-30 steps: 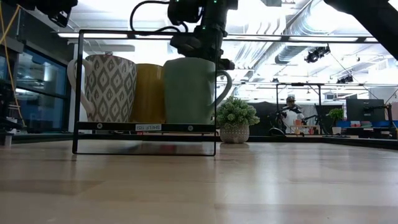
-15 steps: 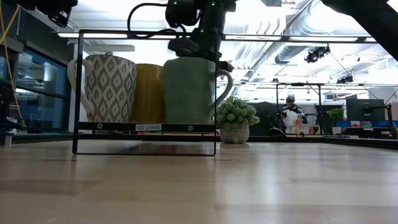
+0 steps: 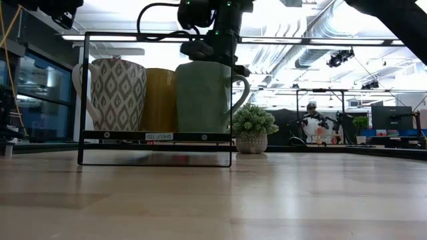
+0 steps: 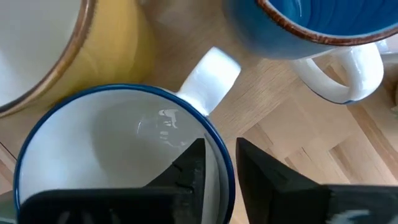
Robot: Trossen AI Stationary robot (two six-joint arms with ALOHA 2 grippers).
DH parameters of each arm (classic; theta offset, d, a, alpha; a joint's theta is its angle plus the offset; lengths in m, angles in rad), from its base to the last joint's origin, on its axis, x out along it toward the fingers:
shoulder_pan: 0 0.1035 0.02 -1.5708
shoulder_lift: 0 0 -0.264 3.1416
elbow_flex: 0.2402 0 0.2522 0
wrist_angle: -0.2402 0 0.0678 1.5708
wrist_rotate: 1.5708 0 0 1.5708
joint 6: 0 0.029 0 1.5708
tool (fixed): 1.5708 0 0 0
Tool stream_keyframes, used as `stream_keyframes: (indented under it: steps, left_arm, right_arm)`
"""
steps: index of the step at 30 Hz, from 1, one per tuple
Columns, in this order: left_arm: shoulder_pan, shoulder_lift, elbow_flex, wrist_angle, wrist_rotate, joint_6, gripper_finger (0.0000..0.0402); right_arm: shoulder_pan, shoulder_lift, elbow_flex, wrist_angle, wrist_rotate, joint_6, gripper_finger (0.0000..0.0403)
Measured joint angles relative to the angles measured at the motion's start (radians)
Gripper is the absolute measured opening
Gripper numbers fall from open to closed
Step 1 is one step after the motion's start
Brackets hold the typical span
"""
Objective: Place coffee mugs
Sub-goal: Put the blue patterned mug on the shelf, then adjust the mugs on the shelf
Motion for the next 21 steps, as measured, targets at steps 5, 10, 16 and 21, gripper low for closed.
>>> stream_keyframes:
  steps: [5, 10, 16, 21]
  left_arm:
    - [0.0, 0.0, 0.0, 0.0, 0.0, 0.0, 0.0078]
    - [0.0, 0.0, 0.0, 0.0, 0.0, 0.0, 0.0078]
    - [0.0, 0.0, 0.0, 0.0, 0.0, 0.001, 0.0078]
    - [0.0, 0.0, 0.0, 0.0, 0.0, 0.001, 0.0078]
  right_arm:
    - [0.0, 0.0, 0.004, 0.0, 0.0, -0.003, 0.0089]
    - [0.0, 0.0, 0.035, -0.011, 0.0, -0.007, 0.0102]
    - [0.0, 0.0, 0.169, -0.13, 0.03, -0.034, 0.0103]
    - [0.017, -0.035, 0.256, -0.214, 0.109, -0.103, 0.0103]
